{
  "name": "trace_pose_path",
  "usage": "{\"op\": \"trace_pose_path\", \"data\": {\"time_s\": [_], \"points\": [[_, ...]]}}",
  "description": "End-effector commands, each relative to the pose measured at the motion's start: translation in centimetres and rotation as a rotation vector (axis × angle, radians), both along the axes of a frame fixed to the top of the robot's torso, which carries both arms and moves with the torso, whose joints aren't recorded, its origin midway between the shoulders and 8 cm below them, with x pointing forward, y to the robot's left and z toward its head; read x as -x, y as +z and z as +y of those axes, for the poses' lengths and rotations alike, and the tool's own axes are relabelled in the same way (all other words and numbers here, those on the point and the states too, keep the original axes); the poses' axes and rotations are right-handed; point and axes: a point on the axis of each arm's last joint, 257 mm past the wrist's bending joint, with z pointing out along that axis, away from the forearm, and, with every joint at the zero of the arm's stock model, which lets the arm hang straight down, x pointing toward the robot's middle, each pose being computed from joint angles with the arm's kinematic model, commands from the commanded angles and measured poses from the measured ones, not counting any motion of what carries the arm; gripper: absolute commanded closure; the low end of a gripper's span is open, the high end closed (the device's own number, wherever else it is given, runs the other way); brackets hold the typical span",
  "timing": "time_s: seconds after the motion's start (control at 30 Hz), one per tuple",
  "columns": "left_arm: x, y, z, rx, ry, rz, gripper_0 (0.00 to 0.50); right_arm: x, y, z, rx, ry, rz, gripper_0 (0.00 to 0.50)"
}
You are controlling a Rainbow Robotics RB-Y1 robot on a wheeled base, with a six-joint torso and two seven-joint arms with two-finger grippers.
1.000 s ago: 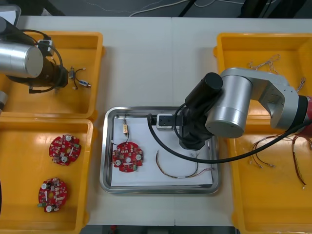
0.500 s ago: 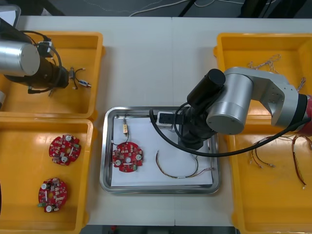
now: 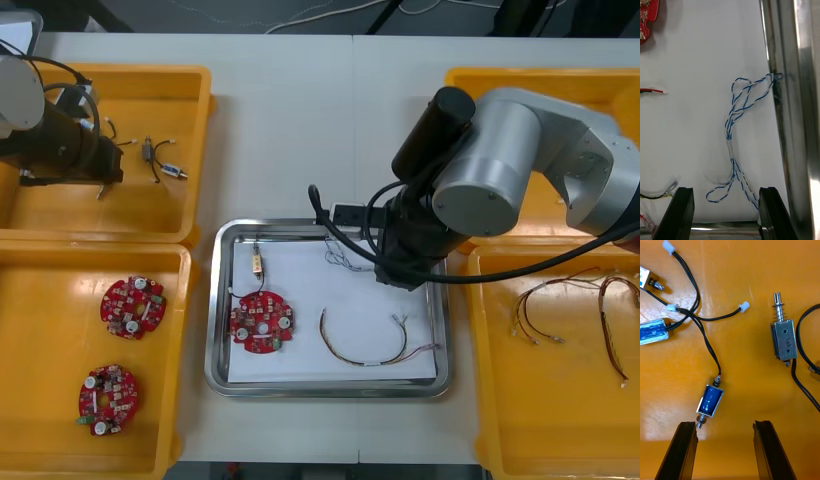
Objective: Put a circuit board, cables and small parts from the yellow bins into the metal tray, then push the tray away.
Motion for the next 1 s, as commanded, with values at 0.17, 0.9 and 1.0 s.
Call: {"op": "trace_pose_path", "data": {"time_s": [0.17, 0.9, 1.0], "points": [[-2.1, 4.5, 1.8, -0.107, -0.06, -0.101, 0.075, -0.7, 7.5, 0.4, -0.097, -0.117, 0.002, 0.0], [-3.3, -0.5, -0.4, -0.16, -0.16, -0.117, 0.075, -2.2, 13.9, -10.5, -0.286, -0.862, 0.095, 0.0], [-3.2, -0.9, -0.4, -0.163, -0.163, -0.112, 0.076, -2.0, 14.3, -12.2, -0.298, -0.957, 0.09, 0.0]]}}
